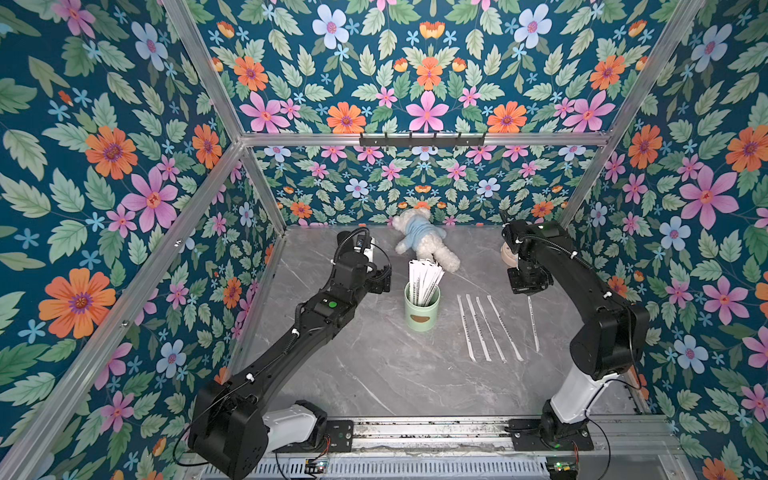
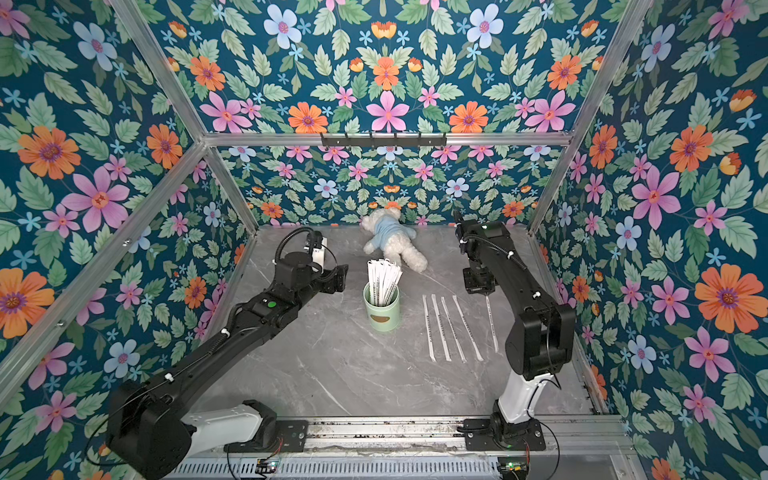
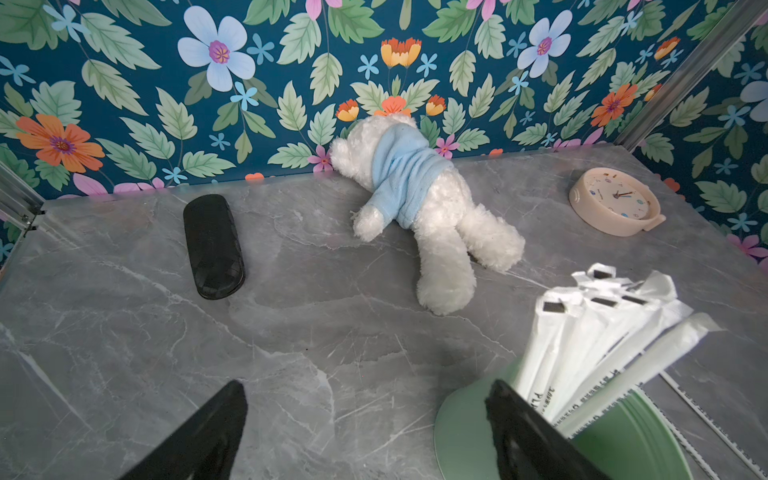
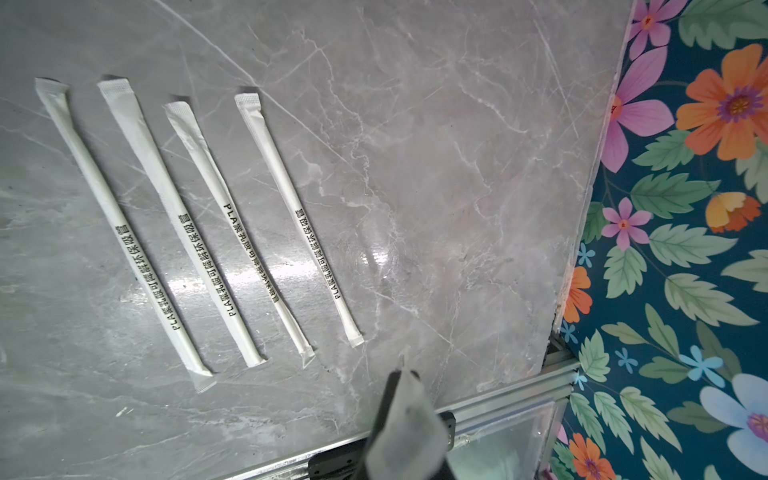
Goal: Take the straws out of the storage container
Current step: Place the straw at the center of the board.
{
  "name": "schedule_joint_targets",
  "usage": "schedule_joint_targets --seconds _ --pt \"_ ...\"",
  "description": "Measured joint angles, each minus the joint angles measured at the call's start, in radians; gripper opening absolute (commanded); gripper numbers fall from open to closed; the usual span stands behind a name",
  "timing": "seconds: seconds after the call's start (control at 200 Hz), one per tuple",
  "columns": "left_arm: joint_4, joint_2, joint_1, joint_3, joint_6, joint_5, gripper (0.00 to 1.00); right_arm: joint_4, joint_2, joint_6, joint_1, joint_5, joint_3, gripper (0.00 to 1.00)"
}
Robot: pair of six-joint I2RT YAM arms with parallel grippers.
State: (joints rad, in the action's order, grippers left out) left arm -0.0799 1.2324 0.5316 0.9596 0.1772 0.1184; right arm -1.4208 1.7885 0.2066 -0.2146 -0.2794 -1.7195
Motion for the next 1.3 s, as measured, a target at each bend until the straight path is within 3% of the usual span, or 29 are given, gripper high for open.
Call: schedule_joint_targets --seconds 0.57,1.3 --pt "0.0 0.008 0.006 0.0 0.0 0.0 0.92 -0.044 0.261 -0.009 0.023 0.048 -0.13 0.04" --pt "-0.003 0.02 0.024 -0.003 0.0 0.014 0.92 -0.021 0.36 -0.031 0.05 0.071 -0.163 0.09"
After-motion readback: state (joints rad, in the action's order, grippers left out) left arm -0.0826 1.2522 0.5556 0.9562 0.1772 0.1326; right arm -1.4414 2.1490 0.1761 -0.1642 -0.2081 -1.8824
